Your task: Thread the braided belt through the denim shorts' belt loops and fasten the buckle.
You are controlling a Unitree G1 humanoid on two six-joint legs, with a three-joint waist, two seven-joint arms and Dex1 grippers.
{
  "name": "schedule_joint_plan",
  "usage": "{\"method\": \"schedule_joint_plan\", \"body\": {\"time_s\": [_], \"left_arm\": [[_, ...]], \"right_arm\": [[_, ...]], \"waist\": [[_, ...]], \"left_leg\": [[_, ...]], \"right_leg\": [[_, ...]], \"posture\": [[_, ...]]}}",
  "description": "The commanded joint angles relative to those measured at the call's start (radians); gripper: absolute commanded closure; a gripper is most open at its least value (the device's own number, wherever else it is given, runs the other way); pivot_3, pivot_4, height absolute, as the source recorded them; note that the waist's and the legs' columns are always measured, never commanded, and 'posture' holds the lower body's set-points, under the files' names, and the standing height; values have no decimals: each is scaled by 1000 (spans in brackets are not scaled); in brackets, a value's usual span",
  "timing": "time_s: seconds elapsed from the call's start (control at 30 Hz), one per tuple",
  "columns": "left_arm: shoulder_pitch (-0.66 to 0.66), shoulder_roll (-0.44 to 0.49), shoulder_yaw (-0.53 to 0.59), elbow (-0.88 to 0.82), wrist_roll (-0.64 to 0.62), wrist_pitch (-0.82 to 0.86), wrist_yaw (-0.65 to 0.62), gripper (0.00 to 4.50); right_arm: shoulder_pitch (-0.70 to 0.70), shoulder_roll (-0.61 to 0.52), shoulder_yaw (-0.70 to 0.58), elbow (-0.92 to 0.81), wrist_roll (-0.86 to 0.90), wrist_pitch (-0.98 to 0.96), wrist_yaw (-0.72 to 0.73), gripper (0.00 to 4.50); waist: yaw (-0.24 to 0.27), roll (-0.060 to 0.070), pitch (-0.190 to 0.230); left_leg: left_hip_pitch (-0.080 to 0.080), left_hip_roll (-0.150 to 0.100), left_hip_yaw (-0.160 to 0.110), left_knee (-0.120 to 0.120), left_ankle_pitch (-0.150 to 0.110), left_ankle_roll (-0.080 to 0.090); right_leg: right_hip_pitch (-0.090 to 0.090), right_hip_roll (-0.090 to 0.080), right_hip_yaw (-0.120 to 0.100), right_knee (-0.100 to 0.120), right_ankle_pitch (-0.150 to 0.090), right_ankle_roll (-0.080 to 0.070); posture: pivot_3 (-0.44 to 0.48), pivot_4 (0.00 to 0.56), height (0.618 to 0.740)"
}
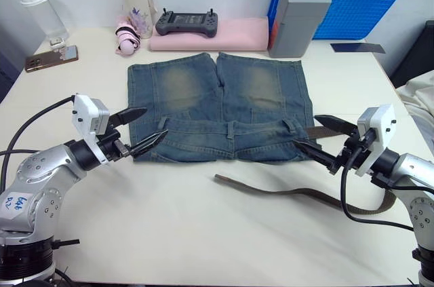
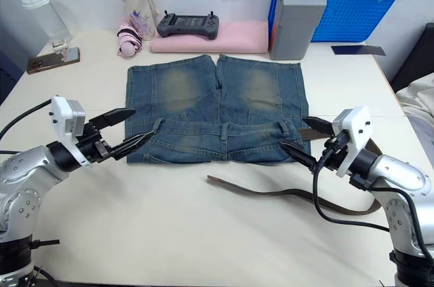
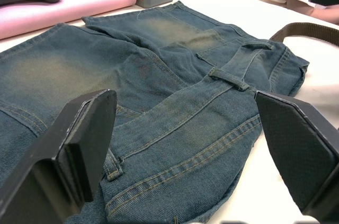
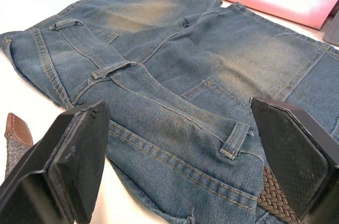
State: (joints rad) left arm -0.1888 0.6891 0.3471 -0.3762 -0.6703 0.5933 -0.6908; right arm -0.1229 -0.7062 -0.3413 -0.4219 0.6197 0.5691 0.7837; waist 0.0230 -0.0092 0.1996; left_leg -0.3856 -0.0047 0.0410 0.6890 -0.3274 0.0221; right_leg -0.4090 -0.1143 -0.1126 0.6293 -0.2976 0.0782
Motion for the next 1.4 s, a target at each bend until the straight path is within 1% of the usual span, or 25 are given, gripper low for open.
{"method": "schedule_joint_plan", "body": {"time_s": [0.03,0.17,0.43,0.6,0.7,0.8,0.87,0.93,1.03,1.13,1.17,1.2,1.23,1.27,1.37,1.4], "left_arm": [[-12,4,36,-19,-32,-1,9,0],[-5,-4,45,-30,-42,-4,22,0],[7,-5,56,-39,-49,-11,40,0],[14,-5,43,-51,-43,-17,39,0],[17,-5,33,-63,-46,-14,39,0],[15,-4,25,-73,-52,-8,36,0],[16,-2,22,-76,-52,-6,33,0],[15,-3,21,-79,-54,-3,33,0],[15,-5,20,-82,-57,0,33,0],[18,-3,17,-87,-65,7,28,0],[19,-2,15,-88,-66,8,26,0],[21,0,13,-89,-65,7,23,0],[22,1,12,-90,-65,7,22,0],[24,9,5,-90,-58,4,12,0],[26,27,-15,-87,-44,-6,-20,0],[21,30,-23,-84,-46,-8,-33,0]], "right_arm": [[-10,-1,-12,0,11,-21,0,14],[-31,-5,4,17,6,-28,6,14],[-25,-11,20,10,9,-13,11,14],[-5,-54,60,-57,52,48,66,14],[32,-101,125,-129,62,89,107,14],[72,-151,212,-181,22,103,134,14],[92,-185,282,-190,-48,90,131,14],[87,-206,378,-156,-180,52,85,14],[64,-188,440,-105,-276,32,28,14],[55,-155,478,-59,-333,2,0,723],[63,-153,482,-57,-335,-7,10,1316],[71,-152,483,-58,-335,-14,19,1762],[77,-152,483,-59,-335,-20,26,2302],[83,-154,485,-66,-331,-28,39,2722],[90,-160,492,-82,-323,-53,72,4298],[87,-160,494,-90,-320,-71,86,4458]], "waist": [[0,0,0],[-1,0,0],[0,0,0],[0,0,0],[0,0,0],[1,0,0],[1,0,0],[0,0,0],[-1,-1,0],[-1,-1,0],[-1,-1,0],[0,-1,0],[0,-1,-1],[-1,-1,-1],[-1,-2,-1],[-1,-2,-1]], "left_leg": [[0,0,0,0,0,0],[0,0,0,0,0,0],[0,0,0,0,0,0],[0,0,0,0,0,0],[0,0,0,0,0,0],[0,0,0,0,0,0],[0,0,0,0,0,0],[0,0,0,0,0,0],[1,0,0,0,0,0],[1,0,0,0,0,0],[1,0,0,0,0,0],[1,0,0,0,0,0],[1,0,0,0,0,0],[1,0,0,0,0,0],[2,0,1,0,0,0],[3,0,1,0,0,0]], "right_leg": [[0,0,0,0,0,0],[0,0,0,0,0,0],[0,0,0,0,0,0],[0,0,0,0,0,0],[0,0,0,0,0,0],[0,0,0,0,0,0],[0,0,0,0,0,0],[0,0,0,0,0,0],[0,0,0,-1,0,0],[0,0,0,-1,0,0],[0,0,0,-1,0,0],[0,0,0,-1,0,0],[0,0,0,-1,0,0],[1,0,0,-1,0,0],[2,0,0,-1,0,0],[2,0,1,-2,0,0]], "posture": [[0,150,712],[0,150,712],[0,150,712],[0,150,712],[0,150,712],[0,150,712],[0,150,712],[0,150,712],[0,150,712],[0,150,712],[0,150,712],[0,150,712],[0,150,712],[0,150,712],[0,150,712],[0,150,712]]}}
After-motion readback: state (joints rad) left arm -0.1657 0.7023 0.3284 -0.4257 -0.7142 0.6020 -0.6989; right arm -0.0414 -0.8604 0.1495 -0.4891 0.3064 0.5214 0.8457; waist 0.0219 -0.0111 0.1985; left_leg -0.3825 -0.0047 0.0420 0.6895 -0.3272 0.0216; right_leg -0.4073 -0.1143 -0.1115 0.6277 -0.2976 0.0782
